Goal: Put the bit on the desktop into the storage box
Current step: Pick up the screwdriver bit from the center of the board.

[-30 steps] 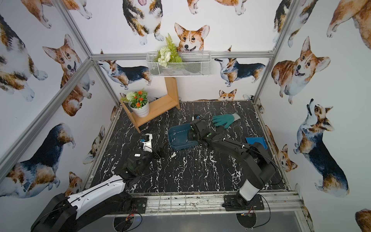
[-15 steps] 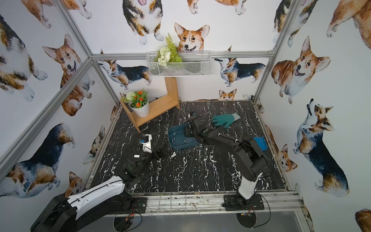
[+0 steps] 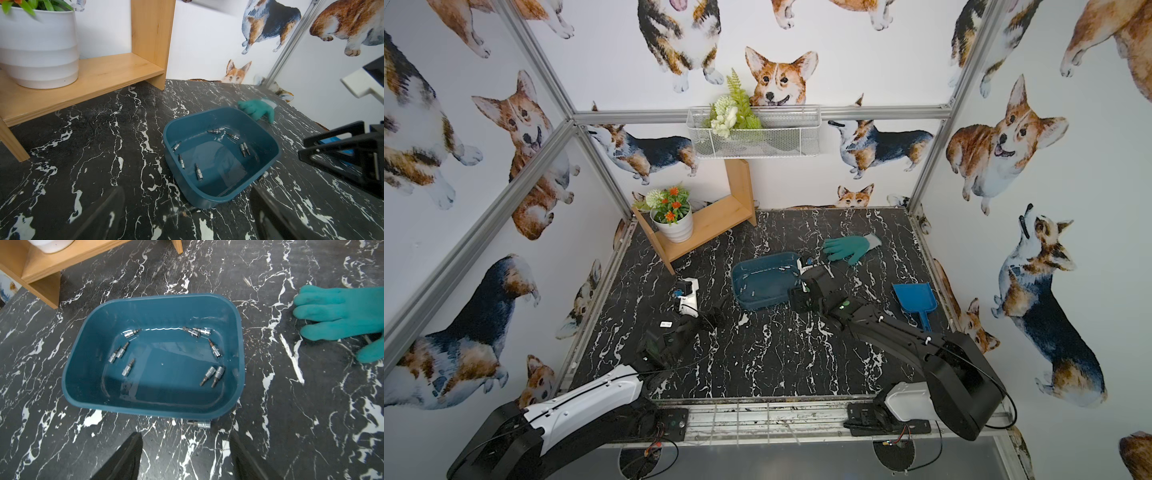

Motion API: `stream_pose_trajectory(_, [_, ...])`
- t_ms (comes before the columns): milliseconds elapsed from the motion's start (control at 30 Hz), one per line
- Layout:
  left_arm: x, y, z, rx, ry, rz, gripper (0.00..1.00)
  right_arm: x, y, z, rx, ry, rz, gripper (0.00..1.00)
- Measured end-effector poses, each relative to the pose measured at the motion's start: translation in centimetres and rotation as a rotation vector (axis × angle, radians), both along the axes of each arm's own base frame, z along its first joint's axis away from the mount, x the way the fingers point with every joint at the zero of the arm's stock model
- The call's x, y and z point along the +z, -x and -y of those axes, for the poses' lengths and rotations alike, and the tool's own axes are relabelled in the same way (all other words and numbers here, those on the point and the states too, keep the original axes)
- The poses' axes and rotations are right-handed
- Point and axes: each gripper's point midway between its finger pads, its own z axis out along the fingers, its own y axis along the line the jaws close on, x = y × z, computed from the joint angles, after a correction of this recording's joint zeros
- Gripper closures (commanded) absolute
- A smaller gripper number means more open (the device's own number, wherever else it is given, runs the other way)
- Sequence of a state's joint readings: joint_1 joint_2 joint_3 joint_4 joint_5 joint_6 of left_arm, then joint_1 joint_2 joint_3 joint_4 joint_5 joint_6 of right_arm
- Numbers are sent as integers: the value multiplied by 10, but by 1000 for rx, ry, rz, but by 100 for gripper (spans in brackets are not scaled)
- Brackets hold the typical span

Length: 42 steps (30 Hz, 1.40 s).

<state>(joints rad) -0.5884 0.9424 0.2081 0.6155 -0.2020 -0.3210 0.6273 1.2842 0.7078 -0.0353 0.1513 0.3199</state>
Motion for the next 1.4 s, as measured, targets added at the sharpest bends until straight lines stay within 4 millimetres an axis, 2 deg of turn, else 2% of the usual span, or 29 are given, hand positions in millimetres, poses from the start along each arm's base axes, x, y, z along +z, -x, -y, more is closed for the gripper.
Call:
stream_pose_trajectory(200, [0, 0, 0, 0, 0, 0, 0, -10, 15, 8, 55, 48, 2, 27])
stream_pose_trajectory(433, [-3, -1, 0, 3, -6, -7, 0, -30, 17, 12, 82, 118, -36, 26])
stream_pose_trajectory(833, [-5, -1, 0, 3, -9, -12, 0, -70, 0, 7, 126, 173, -152, 28])
stream_pose_trajectory(1100, [-5, -2, 0, 3, -8, -12, 0, -87, -3, -1, 144, 156, -191, 30])
stream_pose_trajectory(1400, [-5, -2, 0, 3, -8, -12, 0, -94, -9, -4, 112, 126, -199, 30])
